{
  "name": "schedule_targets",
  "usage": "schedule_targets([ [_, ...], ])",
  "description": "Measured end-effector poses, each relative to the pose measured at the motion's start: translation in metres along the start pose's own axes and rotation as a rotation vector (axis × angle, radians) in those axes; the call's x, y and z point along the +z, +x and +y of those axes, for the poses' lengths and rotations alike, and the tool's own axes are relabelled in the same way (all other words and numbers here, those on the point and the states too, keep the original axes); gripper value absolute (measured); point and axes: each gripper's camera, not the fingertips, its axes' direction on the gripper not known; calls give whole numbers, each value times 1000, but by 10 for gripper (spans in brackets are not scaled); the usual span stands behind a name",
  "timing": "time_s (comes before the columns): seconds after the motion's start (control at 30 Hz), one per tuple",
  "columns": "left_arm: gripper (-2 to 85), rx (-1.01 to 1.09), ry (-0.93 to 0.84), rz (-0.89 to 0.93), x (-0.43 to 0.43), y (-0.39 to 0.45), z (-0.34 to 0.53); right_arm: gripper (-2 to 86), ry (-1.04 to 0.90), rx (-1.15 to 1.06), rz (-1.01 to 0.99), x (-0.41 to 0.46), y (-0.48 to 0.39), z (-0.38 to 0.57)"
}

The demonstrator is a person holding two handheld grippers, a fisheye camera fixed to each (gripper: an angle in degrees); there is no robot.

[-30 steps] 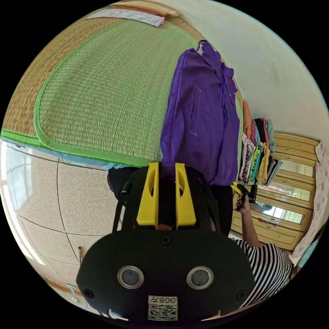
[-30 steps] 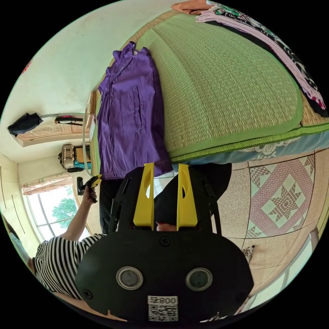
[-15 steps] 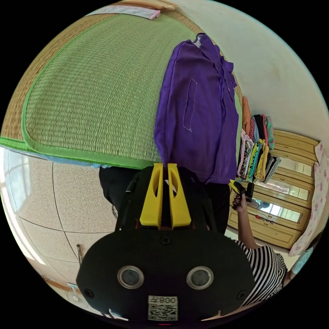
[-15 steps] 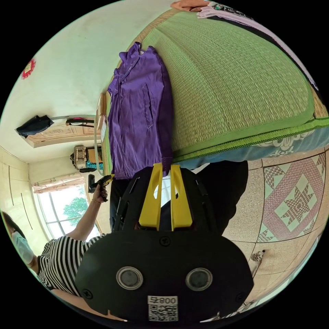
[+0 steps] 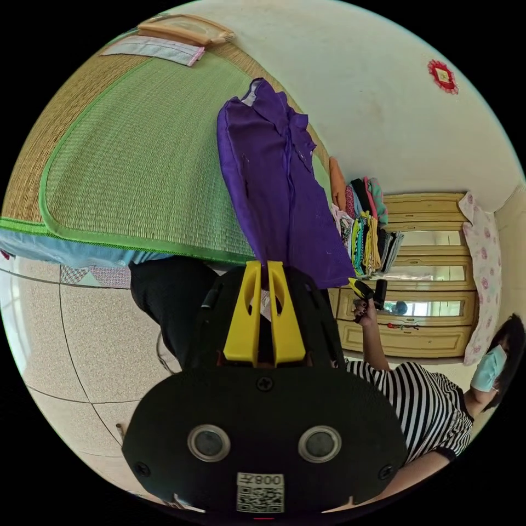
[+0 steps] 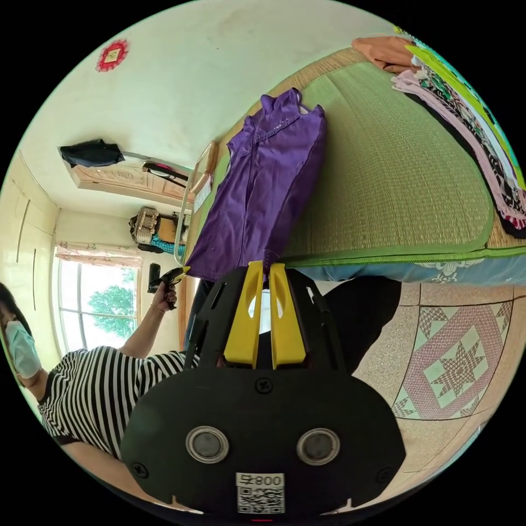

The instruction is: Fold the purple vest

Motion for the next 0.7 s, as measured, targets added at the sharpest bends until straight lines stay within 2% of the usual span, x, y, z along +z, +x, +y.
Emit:
schedule_targets([
  [0.47, 20, 108, 72, 181, -60, -14, 94, 13, 8, -148, -58, -65, -45, 103],
  [0.7, 20, 125, 99, 194, -66, -19, 97, 11, 23, -183, -69, -76, -42, 118],
])
